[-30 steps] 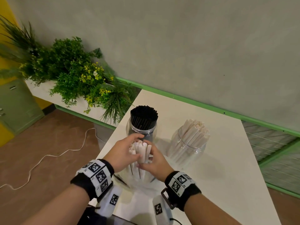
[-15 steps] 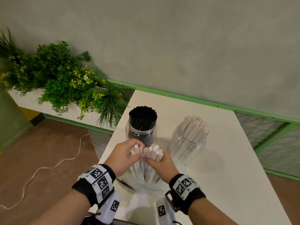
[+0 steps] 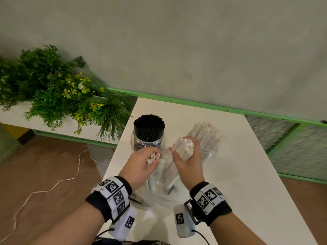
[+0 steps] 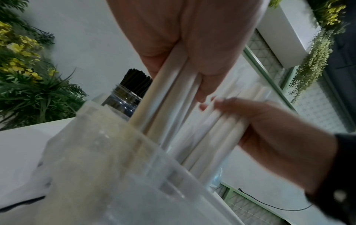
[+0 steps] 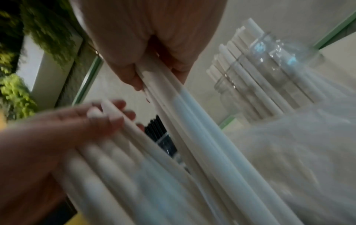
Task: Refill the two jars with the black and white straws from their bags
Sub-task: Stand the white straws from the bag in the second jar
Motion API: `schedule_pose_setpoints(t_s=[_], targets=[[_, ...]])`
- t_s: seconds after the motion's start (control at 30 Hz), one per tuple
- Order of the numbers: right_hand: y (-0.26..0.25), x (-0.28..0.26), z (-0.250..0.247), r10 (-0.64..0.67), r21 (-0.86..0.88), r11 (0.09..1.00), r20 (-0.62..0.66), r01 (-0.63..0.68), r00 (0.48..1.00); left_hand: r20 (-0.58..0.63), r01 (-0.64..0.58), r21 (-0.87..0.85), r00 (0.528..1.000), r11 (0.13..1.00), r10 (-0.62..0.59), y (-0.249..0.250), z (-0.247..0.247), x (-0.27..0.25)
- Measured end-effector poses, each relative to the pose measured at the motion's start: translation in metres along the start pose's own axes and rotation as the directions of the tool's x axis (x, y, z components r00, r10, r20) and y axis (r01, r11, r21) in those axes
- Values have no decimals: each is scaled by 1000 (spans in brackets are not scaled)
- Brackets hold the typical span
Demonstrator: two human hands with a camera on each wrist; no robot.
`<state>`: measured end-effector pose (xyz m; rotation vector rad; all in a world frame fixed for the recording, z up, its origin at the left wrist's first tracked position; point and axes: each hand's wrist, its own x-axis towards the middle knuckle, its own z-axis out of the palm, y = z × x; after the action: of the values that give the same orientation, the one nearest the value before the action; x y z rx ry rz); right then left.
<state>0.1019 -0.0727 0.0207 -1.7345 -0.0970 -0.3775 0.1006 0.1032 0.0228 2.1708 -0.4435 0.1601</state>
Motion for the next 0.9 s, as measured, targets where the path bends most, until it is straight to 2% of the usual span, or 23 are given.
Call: schedule_pose_setpoints(t_s=[0.1, 0.17, 0.3, 0.47, 0.7, 0.9], targets=[[-29, 21, -21, 22, 161, 987, -25, -17, 999, 22, 17, 3, 1000, 1000, -17, -2, 1, 5], [-49, 38, -39, -8, 214, 977, -58, 20, 998, 24, 36, -4, 999, 999, -36, -3, 0, 6], [-74, 70, -69, -64, 181, 980, -117, 85, 991, 52, 90, 13, 995, 996, -90, -3, -2, 7], [-82, 103, -94, -140, 95, 983, -149, 155, 979, 81, 87, 54, 993, 995, -91, -1, 0, 9], [-60, 128, -110, -33, 38, 999, -64, 36, 997, 97, 104, 81, 989, 991, -112, 5, 1, 10], [-47, 137, -113, 26, 94, 995, -72, -19, 997, 93, 115, 74, 988, 991, -122, 8, 5, 9]])
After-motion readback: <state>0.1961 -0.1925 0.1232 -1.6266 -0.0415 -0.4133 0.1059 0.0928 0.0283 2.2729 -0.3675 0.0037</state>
